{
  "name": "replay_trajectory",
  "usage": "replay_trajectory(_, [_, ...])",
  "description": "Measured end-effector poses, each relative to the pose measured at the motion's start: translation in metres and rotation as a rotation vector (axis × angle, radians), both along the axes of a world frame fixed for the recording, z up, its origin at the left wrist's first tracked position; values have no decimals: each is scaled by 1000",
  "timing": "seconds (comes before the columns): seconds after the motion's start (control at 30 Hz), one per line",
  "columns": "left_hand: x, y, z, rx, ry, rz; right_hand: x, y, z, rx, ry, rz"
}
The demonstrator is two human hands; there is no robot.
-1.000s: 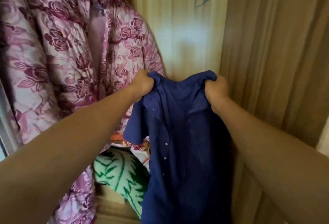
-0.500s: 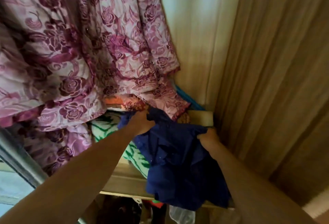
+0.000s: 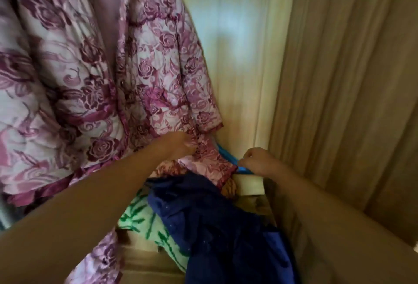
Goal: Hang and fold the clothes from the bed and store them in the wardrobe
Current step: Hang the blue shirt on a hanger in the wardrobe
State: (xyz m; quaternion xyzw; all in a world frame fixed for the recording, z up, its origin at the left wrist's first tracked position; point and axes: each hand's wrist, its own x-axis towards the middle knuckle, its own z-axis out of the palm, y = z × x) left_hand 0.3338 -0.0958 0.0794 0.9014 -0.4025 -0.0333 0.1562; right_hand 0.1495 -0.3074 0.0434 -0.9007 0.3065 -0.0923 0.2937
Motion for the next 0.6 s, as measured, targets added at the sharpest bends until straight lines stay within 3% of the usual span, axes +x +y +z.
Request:
replay_trajectory(0.13, [-15, 0, 86, -132, -76, -65, -4, 11, 108, -253, -43, 71])
replay_trajectory(0.33, [-46, 2, 192, -324, -236, -140, -30, 34, 240, -471, -297, -14])
replay_trajectory(0.5, [-63, 4, 257, -446, -317, -180, -45, 44, 306, -618, -503, -155])
replay_trajectory(0.6, [-62, 2, 271, -486, -348, -209, -50, 48, 322, -560, -656, -238])
